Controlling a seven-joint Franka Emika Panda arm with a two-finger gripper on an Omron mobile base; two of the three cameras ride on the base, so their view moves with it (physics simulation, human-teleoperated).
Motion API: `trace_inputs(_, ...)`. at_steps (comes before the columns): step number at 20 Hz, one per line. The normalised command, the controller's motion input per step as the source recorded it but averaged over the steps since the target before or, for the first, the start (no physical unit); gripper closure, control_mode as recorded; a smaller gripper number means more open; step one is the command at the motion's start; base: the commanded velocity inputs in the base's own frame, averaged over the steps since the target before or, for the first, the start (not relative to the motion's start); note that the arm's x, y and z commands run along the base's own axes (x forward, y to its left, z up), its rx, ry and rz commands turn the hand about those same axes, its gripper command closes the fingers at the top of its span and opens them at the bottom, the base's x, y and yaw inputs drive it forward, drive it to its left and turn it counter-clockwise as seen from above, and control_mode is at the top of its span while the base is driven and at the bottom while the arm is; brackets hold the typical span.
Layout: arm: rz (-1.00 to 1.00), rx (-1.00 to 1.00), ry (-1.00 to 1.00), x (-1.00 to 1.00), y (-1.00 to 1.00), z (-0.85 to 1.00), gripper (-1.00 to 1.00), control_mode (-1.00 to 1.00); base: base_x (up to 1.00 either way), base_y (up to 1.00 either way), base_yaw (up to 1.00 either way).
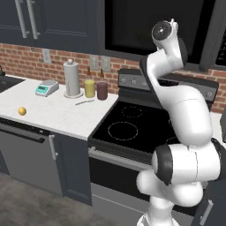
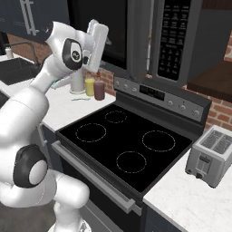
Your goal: Pick the carrot from the sink and place it in the bowl. Then pick the bowl and place it in the microwave. Then close the microwave door and press the start button.
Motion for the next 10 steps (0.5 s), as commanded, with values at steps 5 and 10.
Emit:
trace_inputs(5, 0.04, 0.04, -0.05, 0.38, -0.5, 0.0, -1.0, -1.0, 0.0, 0.0, 0.0)
trace_inputs(10, 0.03, 0.03, -0.01, 0.65, -0.45, -0.03, -1.0, -1.0, 0.0, 0.0, 0.0)
